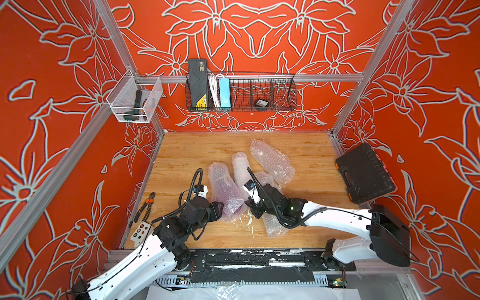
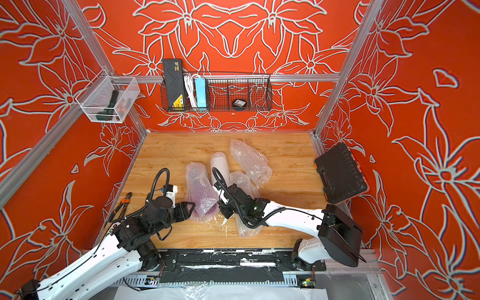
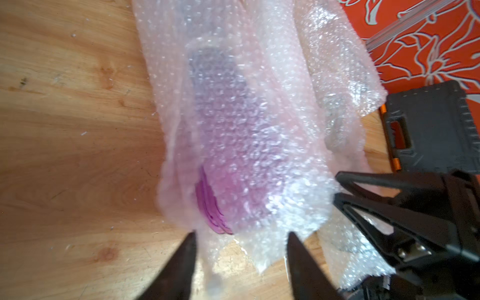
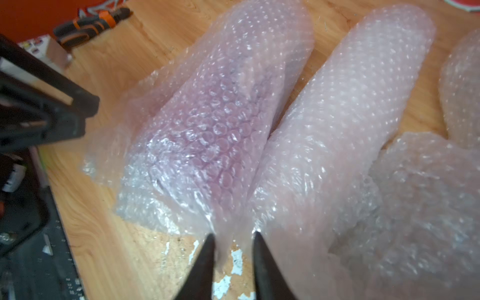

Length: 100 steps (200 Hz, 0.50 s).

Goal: Unwrap the vase from the bubble wrap
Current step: Unwrap the bubble wrap at the center of the board.

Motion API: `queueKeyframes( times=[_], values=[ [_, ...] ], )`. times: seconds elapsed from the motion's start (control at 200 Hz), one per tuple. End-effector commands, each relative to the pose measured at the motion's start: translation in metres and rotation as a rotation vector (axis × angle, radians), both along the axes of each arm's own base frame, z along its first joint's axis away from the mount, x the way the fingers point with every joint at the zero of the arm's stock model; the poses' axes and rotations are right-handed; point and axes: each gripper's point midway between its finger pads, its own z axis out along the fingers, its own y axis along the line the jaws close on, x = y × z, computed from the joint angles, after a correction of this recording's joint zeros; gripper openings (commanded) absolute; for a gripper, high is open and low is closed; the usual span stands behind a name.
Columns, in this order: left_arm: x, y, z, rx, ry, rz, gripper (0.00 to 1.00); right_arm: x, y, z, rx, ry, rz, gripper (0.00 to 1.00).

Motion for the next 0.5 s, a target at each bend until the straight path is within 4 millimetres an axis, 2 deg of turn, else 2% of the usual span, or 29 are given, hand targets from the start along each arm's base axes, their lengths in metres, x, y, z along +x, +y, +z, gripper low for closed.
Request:
queueKeyframes(
  times=[0.0,0.045,0.11,0.215,0.335,0.495],
  values=[
    [-0.003,-0.004,0.021,-0.062,-0.017,-0.009,0.92,-0.005,-0.003,0.028,0.031,-0.015,0.028,0.71],
    [0.0,0.002,0.037,-0.056,-0.061,0.016,0.94,-0.006,-0.004,0.039,0.041,-0.025,0.037,0.87],
    [0.008,0.013,0.058,-0.011,-0.12,0.059,0.95,-0.007,0.0,0.057,0.056,-0.042,0.063,0.98],
    [0.028,0.021,0.076,0.06,-0.157,0.091,0.96,-0.004,0.018,0.075,0.03,-0.046,0.128,0.98],
    [0.061,0.029,0.084,-0.026,-0.16,0.099,0.97,0.01,0.043,0.071,-0.043,-0.007,0.177,0.98],
    [0.104,0.086,0.064,-0.09,-0.107,0.203,0.92,0.032,0.07,0.047,-0.08,0.062,0.213,0.98]
  ],
)
